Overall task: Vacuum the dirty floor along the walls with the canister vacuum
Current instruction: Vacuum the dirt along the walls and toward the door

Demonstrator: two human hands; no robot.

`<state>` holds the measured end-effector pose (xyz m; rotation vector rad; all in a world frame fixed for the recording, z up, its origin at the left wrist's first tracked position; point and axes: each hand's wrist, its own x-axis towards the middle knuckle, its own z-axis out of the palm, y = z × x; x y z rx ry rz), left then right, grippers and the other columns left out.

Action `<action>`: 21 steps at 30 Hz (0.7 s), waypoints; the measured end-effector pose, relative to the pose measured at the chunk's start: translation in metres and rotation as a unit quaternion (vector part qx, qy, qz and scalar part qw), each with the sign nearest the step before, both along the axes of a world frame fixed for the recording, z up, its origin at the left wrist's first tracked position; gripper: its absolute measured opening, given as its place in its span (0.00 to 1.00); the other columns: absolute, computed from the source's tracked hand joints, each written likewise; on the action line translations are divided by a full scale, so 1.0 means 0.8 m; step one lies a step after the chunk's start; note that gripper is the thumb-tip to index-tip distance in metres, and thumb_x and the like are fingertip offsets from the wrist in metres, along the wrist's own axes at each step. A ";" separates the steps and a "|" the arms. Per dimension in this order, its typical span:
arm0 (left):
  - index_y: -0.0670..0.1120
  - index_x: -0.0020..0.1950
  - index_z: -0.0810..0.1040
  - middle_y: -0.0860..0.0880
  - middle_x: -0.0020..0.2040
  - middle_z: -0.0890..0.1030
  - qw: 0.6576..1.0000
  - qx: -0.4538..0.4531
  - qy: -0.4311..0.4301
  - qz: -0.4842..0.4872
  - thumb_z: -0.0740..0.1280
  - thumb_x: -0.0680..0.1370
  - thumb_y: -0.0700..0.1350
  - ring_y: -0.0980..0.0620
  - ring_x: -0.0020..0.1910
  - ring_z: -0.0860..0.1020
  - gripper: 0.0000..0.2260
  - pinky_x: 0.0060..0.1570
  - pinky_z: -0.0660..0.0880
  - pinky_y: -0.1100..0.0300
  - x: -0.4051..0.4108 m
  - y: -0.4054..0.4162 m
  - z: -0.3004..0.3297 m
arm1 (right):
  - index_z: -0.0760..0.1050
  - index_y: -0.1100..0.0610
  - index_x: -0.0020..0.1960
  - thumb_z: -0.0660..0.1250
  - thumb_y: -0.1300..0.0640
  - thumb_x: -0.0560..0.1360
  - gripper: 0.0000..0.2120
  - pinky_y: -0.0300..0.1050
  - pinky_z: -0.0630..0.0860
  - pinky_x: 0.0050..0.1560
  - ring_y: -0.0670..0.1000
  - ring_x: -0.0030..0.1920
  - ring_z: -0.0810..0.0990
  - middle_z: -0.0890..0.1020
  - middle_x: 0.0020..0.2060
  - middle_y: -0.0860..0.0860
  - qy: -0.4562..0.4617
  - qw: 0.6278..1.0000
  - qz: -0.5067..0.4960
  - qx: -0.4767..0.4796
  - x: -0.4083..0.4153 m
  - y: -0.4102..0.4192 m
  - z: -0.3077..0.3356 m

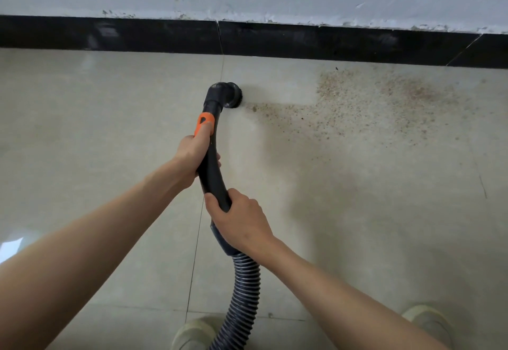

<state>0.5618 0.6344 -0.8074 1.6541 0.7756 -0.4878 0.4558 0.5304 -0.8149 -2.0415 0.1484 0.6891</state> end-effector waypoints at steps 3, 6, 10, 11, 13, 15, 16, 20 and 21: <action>0.42 0.46 0.71 0.44 0.35 0.76 0.999 0.032 -0.014 -0.002 0.57 0.77 0.64 0.48 0.30 0.76 0.24 0.33 0.73 0.58 -0.015 -0.011 0.002 | 0.69 0.54 0.43 0.57 0.37 0.78 0.20 0.49 0.75 0.42 0.56 0.40 0.79 0.79 0.37 0.51 -0.001 1.000 -0.002 -0.011 -0.012 -0.007 0.006; 0.43 0.44 0.70 0.44 0.35 0.76 0.999 0.029 -0.013 -0.012 0.57 0.77 0.65 0.48 0.30 0.75 0.24 0.33 0.73 0.58 -0.029 -0.022 0.002 | 0.69 0.54 0.43 0.56 0.37 0.78 0.20 0.49 0.75 0.42 0.56 0.40 0.80 0.80 0.37 0.52 0.001 1.000 -0.001 -0.020 -0.028 -0.016 0.009; 0.42 0.44 0.71 0.44 0.34 0.75 0.999 0.023 -0.013 -0.028 0.57 0.77 0.64 0.48 0.29 0.75 0.24 0.32 0.73 0.58 -0.038 -0.036 0.002 | 0.69 0.54 0.44 0.56 0.37 0.78 0.20 0.48 0.74 0.40 0.55 0.38 0.78 0.78 0.36 0.51 0.005 1.000 -0.006 -0.025 -0.041 -0.028 0.012; 0.42 0.44 0.71 0.43 0.34 0.75 0.999 0.022 -0.012 -0.030 0.57 0.77 0.64 0.48 0.29 0.75 0.24 0.32 0.73 0.58 -0.038 -0.039 0.002 | 0.68 0.54 0.44 0.57 0.38 0.79 0.20 0.48 0.73 0.40 0.55 0.39 0.78 0.78 0.36 0.51 0.005 1.000 -0.011 -0.026 -0.041 -0.031 0.013; 0.43 0.44 0.71 0.43 0.34 0.75 0.999 0.018 -0.012 -0.038 0.57 0.77 0.64 0.48 0.30 0.75 0.24 0.33 0.74 0.58 -0.035 -0.046 0.003 | 0.69 0.55 0.45 0.57 0.38 0.79 0.20 0.48 0.73 0.41 0.56 0.40 0.79 0.79 0.38 0.52 0.006 0.999 -0.022 -0.026 -0.039 -0.037 0.014; 0.42 0.44 0.71 0.44 0.34 0.75 0.998 0.017 -0.015 -0.053 0.57 0.78 0.64 0.48 0.30 0.75 0.24 0.33 0.74 0.58 -0.030 -0.056 0.003 | 0.69 0.54 0.44 0.57 0.38 0.79 0.19 0.47 0.72 0.40 0.55 0.39 0.78 0.79 0.37 0.51 0.008 0.999 -0.035 -0.023 -0.037 -0.042 0.016; 0.42 0.44 0.71 0.44 0.34 0.75 0.998 0.017 -0.016 -0.061 0.57 0.78 0.64 0.48 0.30 0.75 0.24 0.33 0.74 0.58 -0.027 -0.062 0.003 | 0.68 0.53 0.42 0.57 0.38 0.79 0.19 0.46 0.72 0.38 0.54 0.37 0.77 0.78 0.36 0.51 0.008 0.999 -0.041 -0.021 -0.036 -0.045 0.017; 0.43 0.44 0.71 0.44 0.34 0.76 0.995 0.017 -0.017 -0.096 0.56 0.78 0.64 0.48 0.30 0.75 0.23 0.33 0.74 0.59 -0.020 -0.085 0.003 | 0.65 0.51 0.39 0.58 0.39 0.79 0.18 0.43 0.70 0.34 0.51 0.33 0.74 0.76 0.33 0.49 0.009 0.997 -0.074 -0.009 -0.035 -0.059 0.018; 0.43 0.44 0.71 0.44 0.34 0.76 0.994 0.017 -0.018 -0.104 0.56 0.78 0.64 0.48 0.30 0.75 0.23 0.33 0.75 0.59 -0.019 -0.090 0.003 | 0.66 0.51 0.39 0.58 0.39 0.79 0.17 0.43 0.70 0.34 0.51 0.33 0.74 0.76 0.34 0.49 0.010 0.996 -0.083 -0.006 -0.036 -0.062 0.018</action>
